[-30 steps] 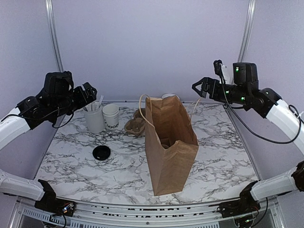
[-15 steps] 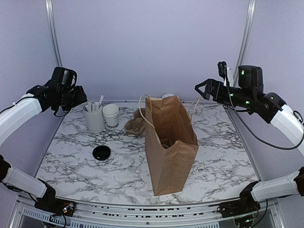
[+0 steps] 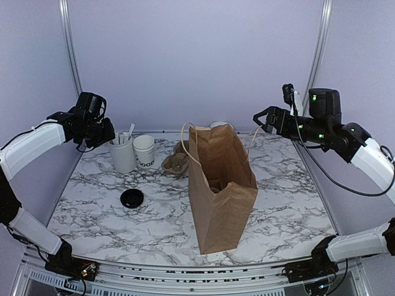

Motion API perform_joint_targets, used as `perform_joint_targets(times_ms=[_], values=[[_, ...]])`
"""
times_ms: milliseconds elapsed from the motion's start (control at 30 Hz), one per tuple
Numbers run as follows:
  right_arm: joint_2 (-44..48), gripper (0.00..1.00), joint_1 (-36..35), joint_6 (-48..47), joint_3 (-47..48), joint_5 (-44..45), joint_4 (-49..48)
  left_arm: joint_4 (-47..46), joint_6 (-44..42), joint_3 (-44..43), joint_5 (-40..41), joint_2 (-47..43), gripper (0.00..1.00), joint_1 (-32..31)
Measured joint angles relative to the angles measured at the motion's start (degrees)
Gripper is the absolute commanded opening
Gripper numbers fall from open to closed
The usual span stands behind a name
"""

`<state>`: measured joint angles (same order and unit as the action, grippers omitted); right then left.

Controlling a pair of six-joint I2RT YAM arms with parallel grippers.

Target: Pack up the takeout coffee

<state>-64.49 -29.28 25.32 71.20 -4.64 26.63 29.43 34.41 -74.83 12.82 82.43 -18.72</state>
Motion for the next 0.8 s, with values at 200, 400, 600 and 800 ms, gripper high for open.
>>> perform_joint_targets(times_ms=[200, 400, 600, 800], values=[[0.7, 0.95, 0.0, 0.0, 0.0, 0.0, 0.3, -0.6, -0.4, 0.0, -0.6, 2.6, 0.38, 0.0], [1.2, 0.95, 0.0, 0.1, 0.0, 0.1, 0.4, -0.9, -0.5, 0.0, -0.4, 4.4, 0.36, 0.2], [1.6, 0.95, 0.0, 0.2, -0.1, 0.2, 0.6, -1.6, -0.9, -0.3, 0.3, 5.5, 0.36, 1.5], [1.7, 0.95, 0.0, 0.2, -0.2, 0.3, 0.9, -2.3, -1.5, -0.5, 0.7, 7.4, 0.36, 4.1]])
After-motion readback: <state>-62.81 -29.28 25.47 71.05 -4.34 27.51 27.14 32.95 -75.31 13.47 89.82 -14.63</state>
